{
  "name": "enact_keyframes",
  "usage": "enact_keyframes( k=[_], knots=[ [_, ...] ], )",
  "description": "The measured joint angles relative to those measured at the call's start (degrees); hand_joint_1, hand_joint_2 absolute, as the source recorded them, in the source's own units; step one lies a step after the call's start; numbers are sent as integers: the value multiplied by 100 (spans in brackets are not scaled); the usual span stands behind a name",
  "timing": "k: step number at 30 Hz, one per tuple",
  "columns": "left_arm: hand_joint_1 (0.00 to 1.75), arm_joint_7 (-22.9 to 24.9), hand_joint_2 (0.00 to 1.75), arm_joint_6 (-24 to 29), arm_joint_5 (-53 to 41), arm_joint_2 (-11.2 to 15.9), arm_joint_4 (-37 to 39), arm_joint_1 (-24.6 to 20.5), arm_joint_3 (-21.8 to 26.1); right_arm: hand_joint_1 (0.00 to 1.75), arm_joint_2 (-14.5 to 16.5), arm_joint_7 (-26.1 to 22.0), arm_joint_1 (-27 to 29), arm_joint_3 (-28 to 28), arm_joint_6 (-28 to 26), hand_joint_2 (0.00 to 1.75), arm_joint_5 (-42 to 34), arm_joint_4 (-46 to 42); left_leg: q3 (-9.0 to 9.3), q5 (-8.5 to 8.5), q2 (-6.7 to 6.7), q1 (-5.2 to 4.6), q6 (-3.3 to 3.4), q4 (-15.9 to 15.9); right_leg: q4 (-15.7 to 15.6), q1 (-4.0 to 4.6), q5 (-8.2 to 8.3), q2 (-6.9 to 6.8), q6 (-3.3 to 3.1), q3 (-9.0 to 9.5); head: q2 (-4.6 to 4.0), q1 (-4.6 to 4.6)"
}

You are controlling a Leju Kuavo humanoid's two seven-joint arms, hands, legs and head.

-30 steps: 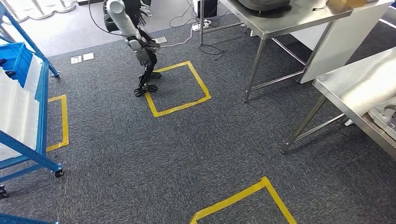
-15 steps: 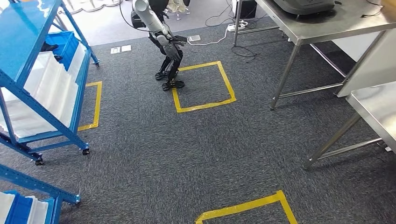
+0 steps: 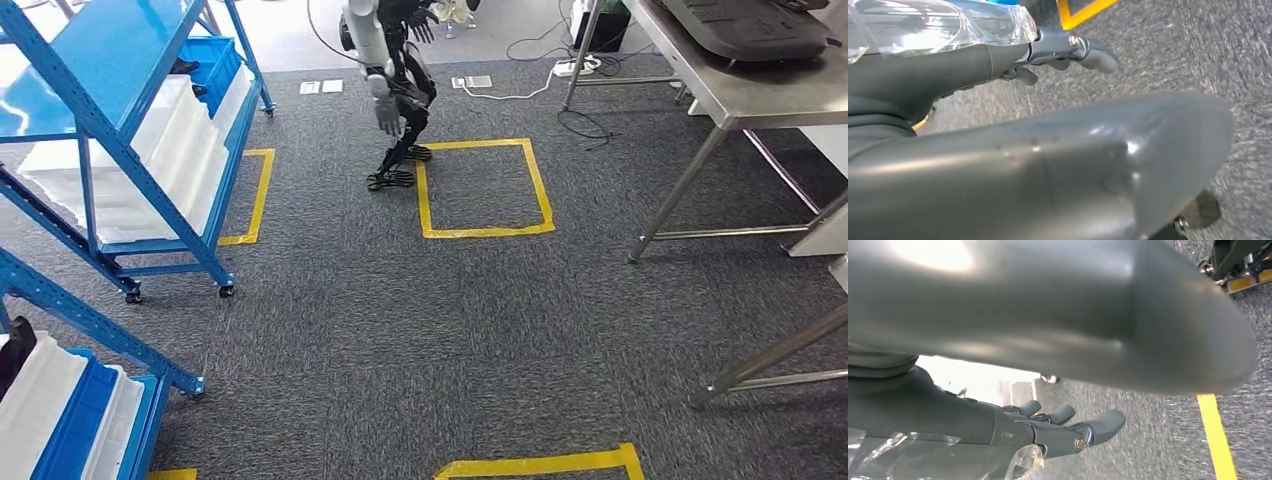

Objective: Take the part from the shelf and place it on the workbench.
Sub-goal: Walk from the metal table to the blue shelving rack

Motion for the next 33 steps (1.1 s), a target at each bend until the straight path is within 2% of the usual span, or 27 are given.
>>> enact_keyframes(
  k=[1,2,3,4,6,7,8,9,10,12,14,15,16,17,18,19,21,22,23,25,26,27,29,30,31,32,33],
  knots=[
    [0,0,0,0,3,-2,0,2,0,0,-1,2,5,1,-1,0,0,1,5,-2,-76,11,-2,2,214,-12,-21,9,18,-128,0,-1],
    [0,0,0,1,4,-3,0,7,0,0,-2,6,7,1,-1,0,0,1,14,-7,-156,27,-11,7,201,-29,78,14,40,-152,0,0],
    [0,0,0,1,4,-4,0,12,0,0,-2,12,9,1,-1,0,0,1,25,-16,-240,48,-30,16,-52,-56,281,34,65,-63,0,0],
    [0,0,0,2,4,-3,0,13,0,0,-2,19,10,1,-1,0,0,1,32,-31,-326,70,-60,35,-459,-97,529,101,101,104,0,0],
    [0,1,0,7,3,1,0,5,0,0,3,29,22,1,0,0,-5,2,1,-68,-474,91,-144,105,-1162,-162,817,332,140,397,0,-1],
    [0,1,0,11,3,3,0,5,0,0,6,32,23,1,1,0,-10,3,-26,-74,-531,95,-183,129,-1319,-170,852,408,125,457,0,-2],
    [0,2,0,15,2,5,0,11,0,0,9,32,17,1,1,0,-15,3,-52,-71,-584,103,-216,139,-1355,-154,834,423,85,469,0,-4],
    [0,3,0,21,1,5,0,24,0,0,8,32,6,1,-2,0,-20,3,-67,-62,-636,120,-238,136,-1351,-137,843,363,27,467,0,-7],
    [0,5,0,27,1,5,0,42,0,0,7,32,-6,1,-4,0,-25,3,-76,-71,-623,136,-258,150,-1353,-122,847,299,-19,475,0,-7],
    [0,11,0,46,-4,4,0,47,-1,0,3,31,-7,1,-9,0,-40,3,-207,-240,-382,137,-288,443,-1363,-102,854,165,-102,490,0,-12],
    [0,14,0,77,-9,3,0,19,-1,0,0,29,4,1,-11,0,-54,3,-569,-611,-81,119,-311,1204,-1365,-65,846,19,-152,488,0,-18],
    [0,14,0,91,-10,3,0,11,-1,0,-1,28,8,1,-13,0,-58,3,-775,-782,-27,117,-312,1627,-1365,-45,841,-60,-165,484,0,-18],
    [0,15,0,98,-12,3,0,14,-1,0,-2,28,9,1,-15,0,-58,3,-910,-871,-7,110,-300,1908,-1365,-26,836,-134,-173,481,0,-19],
    [0,16,0,101,-16,3,0,25,-1,0,-3,27,8,1,-17,0,-58,3,-929,-850,0,97,-272,1964,-1365,-10,831,-202,-180,481,0,-20],
    [0,16,0,103,-21,3,0,35,-1,0,-3,26,6,1,-18,0,-58,3,-826,-729,19,71,-229,1781,-1365,3,825,-269,-188,488,0,-20],
    [0,17,0,104,-27,4,0,38,-1,0,-3,23,4,1,-19,0,-58,3,-612,-536,76,27,-171,1382,-1366,12,818,-332,-193,500,0,-20],
    [0,17,0,104,-48,11,0,17,0,0,7,19,3,1,-21,0,-58,3,-168,-234,357,-108,-37,514,-1373,23,799,-458,-186,527,0,-19],
    [0,17,0,104,-62,15,0,1,-1,0,13,17,2,1,-24,0,-58,3,-46,-167,462,-165,12,256,-1378,27,789,-519,-175,535,0,-20],
    [0,17,0,104,-75,19,0,-7,-1,0,19,15,-1,1,-27,0,-59,3,-6,-159,515,-202,43,146,-1387,27,780,-582,-159,546,0,-20],
    [0,23,0,104,-84,23,0,7,-2,0,29,10,-18,1,-32,0,-60,2,19,-120,391,-186,67,70,-1414,31,758,-680,-120,588,0,-27],
    [0,28,0,104,-79,23,1,21,-2,0,31,6,-29,1,-37,0,-61,1,58,-86,322,-159,72,9,-1383,31,718,-621,-96,605,0,-29],
    [0,34,0,104,-74,25,1,25,-2,0,32,2,-31,1,-43,0,-62,0,99,-49,254,-125,81,-51,-1255,31,625,-488,-74,570,0,-35],
    [0,42,0,103,-67,22,2,11,-2,0,21,-3,-12,2,-54,0,-64,1,140,-14,117,-83,93,-104,-623,12,283,-138,-33,296,0,-42],
    [0,43,0,102,-66,20,2,3,-2,0,14,-3,0,2,-56,0,-67,2,140,-13,42,-72,99,-102,-212,0,104,-45,-13,91,0,-46],
    [0,44,0,98,-65,14,2,3,-2,0,7,-3,8,3,-56,0,-69,3,140,-15,-37,-63,98,-100,103,-16,4,-6,11,-75,0,-46],
    [0,44,0,95,-61,9,2,10,-2,0,-2,-3,10,3,-56,0,-70,3,146,-19,-120,-49,89,-94,227,-32,19,7,39,-154,0,-46],
    [0,44,0,92,-51,7,2,18,-2,0,-8,-3,11,3,-56,0,-72,3,154,-29,-202,-27,71,-79,105,-54,159,14,71,-115,0,-46]
  ],
)
